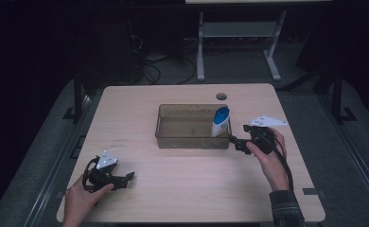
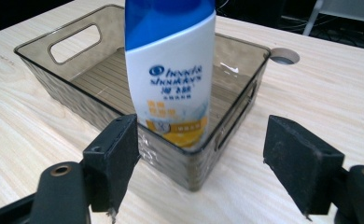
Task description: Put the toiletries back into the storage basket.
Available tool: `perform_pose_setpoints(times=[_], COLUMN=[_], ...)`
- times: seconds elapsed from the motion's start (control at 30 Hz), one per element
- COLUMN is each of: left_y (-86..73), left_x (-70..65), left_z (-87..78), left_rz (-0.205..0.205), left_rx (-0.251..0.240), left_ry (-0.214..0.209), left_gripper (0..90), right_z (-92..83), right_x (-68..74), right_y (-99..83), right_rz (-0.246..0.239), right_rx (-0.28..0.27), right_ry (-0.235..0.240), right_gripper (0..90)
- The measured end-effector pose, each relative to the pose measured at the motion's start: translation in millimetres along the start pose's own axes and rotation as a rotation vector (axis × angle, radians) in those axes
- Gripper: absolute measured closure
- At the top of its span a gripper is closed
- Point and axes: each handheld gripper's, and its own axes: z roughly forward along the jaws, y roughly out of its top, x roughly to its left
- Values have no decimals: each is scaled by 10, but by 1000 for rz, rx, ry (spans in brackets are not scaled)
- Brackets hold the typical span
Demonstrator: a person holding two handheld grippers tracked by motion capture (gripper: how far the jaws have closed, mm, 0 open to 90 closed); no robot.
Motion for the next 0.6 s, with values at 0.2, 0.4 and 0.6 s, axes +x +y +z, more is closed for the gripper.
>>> perform_pose_setpoints(times=[0.2, 0.4, 0.6], left_y=[0, 0, 0], left_x=[3, 3, 3], left_z=[-1, -1, -1], left_rz=[2, 2, 2], left_rx=[1, 1, 2], left_ry=[1, 2, 1], left_gripper=[129, 129, 129], right_z=[-95, -187, -276], right_x=[-18, -62, -85], right_y=[-143, -286, -440], right_rz=[14, 31, 40], right_rx=[-7, -4, 15], right_ry=[-12, -20, -31], right_gripper=[264, 264, 262])
